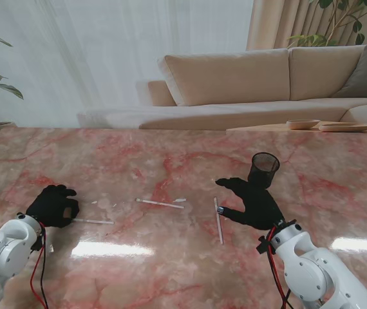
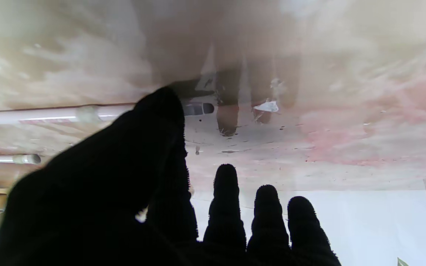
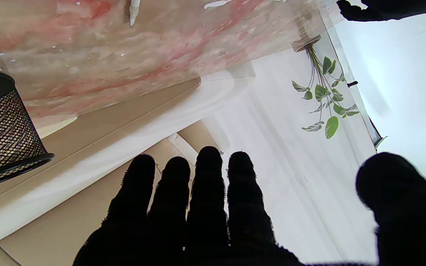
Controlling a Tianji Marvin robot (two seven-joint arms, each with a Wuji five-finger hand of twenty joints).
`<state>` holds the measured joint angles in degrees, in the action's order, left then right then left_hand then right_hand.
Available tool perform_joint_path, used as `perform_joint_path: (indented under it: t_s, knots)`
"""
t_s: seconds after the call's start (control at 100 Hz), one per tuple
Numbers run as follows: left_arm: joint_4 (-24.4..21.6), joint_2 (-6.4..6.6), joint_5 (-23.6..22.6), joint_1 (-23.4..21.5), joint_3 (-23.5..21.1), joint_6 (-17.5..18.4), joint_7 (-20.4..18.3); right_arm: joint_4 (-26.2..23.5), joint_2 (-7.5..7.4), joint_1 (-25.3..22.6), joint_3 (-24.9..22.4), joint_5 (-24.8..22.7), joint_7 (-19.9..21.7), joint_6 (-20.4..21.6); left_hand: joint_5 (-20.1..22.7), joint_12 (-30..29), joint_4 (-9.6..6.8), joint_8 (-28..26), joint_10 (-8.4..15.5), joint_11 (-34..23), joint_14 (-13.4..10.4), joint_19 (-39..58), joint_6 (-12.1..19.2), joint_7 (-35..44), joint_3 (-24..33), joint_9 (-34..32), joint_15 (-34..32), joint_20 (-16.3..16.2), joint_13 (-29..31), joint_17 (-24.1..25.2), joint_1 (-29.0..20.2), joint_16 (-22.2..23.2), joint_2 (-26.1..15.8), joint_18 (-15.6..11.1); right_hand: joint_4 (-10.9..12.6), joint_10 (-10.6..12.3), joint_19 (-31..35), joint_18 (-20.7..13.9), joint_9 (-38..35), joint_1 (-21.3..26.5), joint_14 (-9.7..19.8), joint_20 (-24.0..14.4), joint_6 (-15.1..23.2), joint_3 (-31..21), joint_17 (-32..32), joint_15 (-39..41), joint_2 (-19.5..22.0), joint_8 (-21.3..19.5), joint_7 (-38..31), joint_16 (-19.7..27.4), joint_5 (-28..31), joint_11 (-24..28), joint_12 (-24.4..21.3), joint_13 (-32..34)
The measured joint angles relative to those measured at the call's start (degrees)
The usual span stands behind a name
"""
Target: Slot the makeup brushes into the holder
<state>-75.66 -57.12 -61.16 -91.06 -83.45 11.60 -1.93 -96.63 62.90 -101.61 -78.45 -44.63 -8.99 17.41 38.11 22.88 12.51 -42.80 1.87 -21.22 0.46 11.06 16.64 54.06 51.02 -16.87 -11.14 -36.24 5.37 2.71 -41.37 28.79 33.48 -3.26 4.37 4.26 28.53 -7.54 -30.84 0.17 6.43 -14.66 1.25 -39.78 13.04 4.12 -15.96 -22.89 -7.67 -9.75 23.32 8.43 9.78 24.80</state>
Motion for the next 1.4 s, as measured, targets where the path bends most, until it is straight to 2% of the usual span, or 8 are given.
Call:
perform_joint_path:
  t_s: [0.32, 0.41, 0.43, 0.48, 0.6, 0.8, 0.85, 1.4]
  knots:
    - [0.3, 0.57, -2.29, 0.32, 0.92, 0.25, 1.1, -0.99, -0.03, -0.06, -0.34, -0.04, 0.16, 0.03, -0.63, 5.04, 0.91, -8.94, 0.22, -2.8, 0.0, -1.67, 0.84, -3.24, 1.63, 0.0, 0.0, 4.28, 0.0, -0.1, 2.53, 2.37, -1.52, -0.36, 0.0, 0.22, 0.0, 0.0, -0.01, 0.0, 0.0, 0.0, 0.01, 0.04, 0.0, 0.01, 0.02, 0.0, -0.01, 0.0, 0.0, 0.0, 0.06, 0.0]
    - [0.35, 0.59, -2.38, 0.3, 0.94, 0.2, 1.11, -1.01, -0.05, -0.03, -0.21, -0.03, 0.3, 0.02, -1.29, 6.92, 1.45, -11.15, 0.23, -3.63, 0.0, -1.73, 1.19, -3.67, 2.14, 0.0, 0.0, 5.29, 0.0, -0.18, 3.07, 3.14, -2.09, -0.41, 0.0, 0.25, 0.0, -0.02, -0.01, 1.36, 0.0, 0.0, 0.03, 0.67, 0.0, 0.01, 0.24, 0.0, -0.03, 0.0, 0.0, 0.0, 0.08, 0.0]
    - [0.35, 0.59, -2.38, 0.28, 0.93, 0.18, 1.1, -1.02, -0.05, -0.03, -0.18, -0.02, 0.35, 0.01, -1.71, 7.54, 2.1, -11.73, 0.23, -3.75, 0.0, -1.75, 1.21, -3.68, 2.27, 0.0, 0.0, 5.45, 0.0, -0.18, 3.08, 3.5, -2.45, -0.41, 0.0, 0.25, 0.0, -0.02, -0.01, 1.36, 0.0, 0.0, 0.03, 0.67, 0.0, 0.01, 0.25, 0.0, -0.03, 0.0, 0.0, 0.0, 0.08, 0.01]
    - [0.32, 0.59, -2.37, 0.21, 0.93, 0.12, 1.09, -1.03, -0.07, -0.03, -0.1, 0.04, 0.5, -0.02, -1.93, 8.4, 2.73, -13.03, -0.09, -4.22, 0.0, -1.76, 1.21, -3.95, 2.61, 0.0, 0.0, 6.03, 0.0, -0.2, 3.15, 3.76, -2.82, -0.41, 0.0, 0.25, 0.0, -0.02, -0.02, 1.36, 0.0, 0.0, 0.03, 0.67, 0.0, 0.01, 0.26, 0.0, -0.03, 0.0, 0.0, 0.0, 0.09, 0.01]
    - [0.12, 0.51, -1.27, -0.06, 0.65, -0.06, 0.39, -1.06, -0.09, -0.02, 0.12, 0.15, 0.77, -0.06, -3.42, 9.87, 2.81, -16.21, -1.23, -4.24, 0.0, -2.45, 0.61, -4.26, 2.61, 0.0, 0.0, 6.83, 0.0, -0.32, 2.85, 4.05, -4.15, -0.43, 0.0, 0.26, 0.0, -0.02, -0.02, 1.36, 0.0, 0.0, 0.03, 0.67, 0.01, 0.01, 0.26, 0.0, -0.03, 0.0, 0.0, 0.0, 0.14, 0.01]
    - [0.45, 0.09, 1.84, -0.59, 0.22, -0.4, 1.01, -1.08, -0.1, -0.01, 0.33, 0.16, 0.86, -0.26, -3.48, 10.59, 2.67, -17.02, -1.93, -5.21, 0.0, -2.45, -1.18, -4.28, 3.24, -1.26, -0.03, 6.88, 0.0, -0.44, 1.82, 4.57, -4.18, -0.44, 0.0, 0.26, 0.0, -0.02, -0.02, 1.36, 0.0, 0.0, 0.03, 0.67, 0.01, 0.01, 0.26, 0.0, -0.04, 0.0, 0.0, 0.0, 0.65, 0.01]
    - [0.45, -0.08, 2.31, -0.71, 0.07, -0.5, 1.08, -1.1, -0.1, -0.02, 0.34, 0.16, 0.89, -0.32, -3.48, 10.64, 1.83, -17.09, -1.96, -5.21, 0.0, -2.45, -1.64, -4.28, 3.24, -1.26, -0.03, 6.88, 0.0, -0.44, 1.74, 4.57, -4.18, -0.44, 0.0, 0.26, 0.0, -0.02, -0.02, 1.36, 0.0, 0.0, 0.03, 0.67, 0.01, 0.01, 0.26, 0.0, -0.04, 0.0, 0.0, 0.0, 0.65, 0.01]
    - [-1.76, -1.56, 5.6, -3.43, -2.3, -0.37, 0.78, -1.29, -0.09, -0.27, 0.18, 0.31, 0.78, -0.55, -3.9, 13.25, 1.99, -18.05, -2.63, -5.91, 0.08, -2.46, -7.55, -5.18, 1.79, -3.66, -2.21, 6.88, 0.0, -0.46, -2.8, 5.35, -4.76, -0.44, 0.0, 0.26, 0.0, -0.04, -0.02, 1.36, 0.0, 0.0, 0.03, 0.81, 0.01, 0.01, 0.27, 0.0, -0.04, 0.0, 0.0, 0.01, 0.65, 0.01]
